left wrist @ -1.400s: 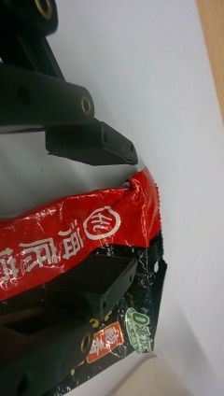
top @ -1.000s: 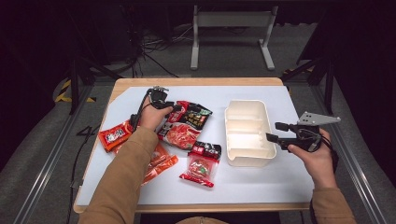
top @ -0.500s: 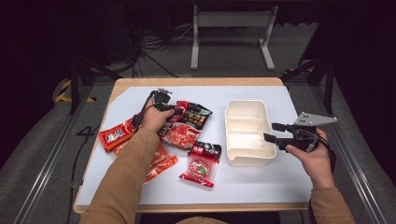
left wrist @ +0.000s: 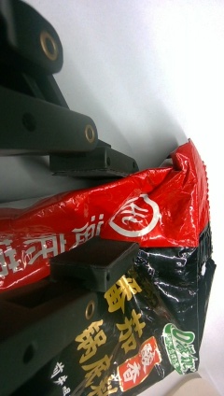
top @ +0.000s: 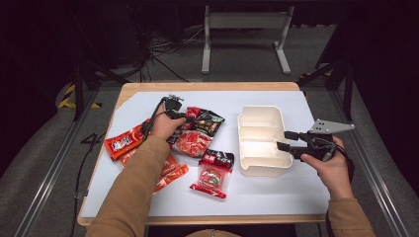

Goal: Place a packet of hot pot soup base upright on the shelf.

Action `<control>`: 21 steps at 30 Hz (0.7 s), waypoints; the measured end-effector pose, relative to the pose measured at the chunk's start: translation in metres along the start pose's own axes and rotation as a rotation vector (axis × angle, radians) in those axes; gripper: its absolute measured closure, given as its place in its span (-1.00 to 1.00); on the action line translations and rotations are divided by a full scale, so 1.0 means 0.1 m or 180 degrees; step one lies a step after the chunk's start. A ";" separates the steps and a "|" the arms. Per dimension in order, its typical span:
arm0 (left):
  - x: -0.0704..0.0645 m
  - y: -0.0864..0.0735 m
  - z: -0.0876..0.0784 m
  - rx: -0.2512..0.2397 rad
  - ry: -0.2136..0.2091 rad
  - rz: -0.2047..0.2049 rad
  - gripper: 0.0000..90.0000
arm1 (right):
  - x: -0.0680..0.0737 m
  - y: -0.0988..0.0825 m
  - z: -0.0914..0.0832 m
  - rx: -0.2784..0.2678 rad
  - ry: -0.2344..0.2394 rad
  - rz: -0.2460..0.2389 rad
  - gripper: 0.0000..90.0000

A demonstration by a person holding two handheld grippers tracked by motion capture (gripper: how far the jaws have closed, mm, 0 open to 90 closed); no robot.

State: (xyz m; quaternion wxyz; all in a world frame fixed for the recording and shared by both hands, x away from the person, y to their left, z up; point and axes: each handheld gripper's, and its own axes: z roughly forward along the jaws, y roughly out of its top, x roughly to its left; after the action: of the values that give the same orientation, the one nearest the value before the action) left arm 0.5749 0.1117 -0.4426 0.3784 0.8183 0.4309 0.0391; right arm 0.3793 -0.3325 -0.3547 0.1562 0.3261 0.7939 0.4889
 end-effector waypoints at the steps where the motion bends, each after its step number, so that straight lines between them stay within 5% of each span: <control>1: 0.00 0.00 0.00 0.0000 0.0000 0.0000 0.36 | 0.00 0.00 0.00 0.0003 -0.0004 -0.0008 -0.03; 9: 0.00 0.00 0.00 0.0058 -0.0020 0.0024 0.65 | 0.01 0.02 0.02 -0.0014 -0.0002 -0.0024 -0.04; 21: -0.02 -0.01 -0.07 -0.0113 0.0007 -0.0038 0.86 | 0.01 0.02 0.01 0.0015 0.0041 0.0020 0.13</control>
State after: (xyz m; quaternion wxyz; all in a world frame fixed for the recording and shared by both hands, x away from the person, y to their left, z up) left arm 0.5695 0.1148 -0.4376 0.3926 0.8088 0.4354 0.0454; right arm 0.3797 -0.3303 -0.3529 0.1488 0.3258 0.7950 0.4896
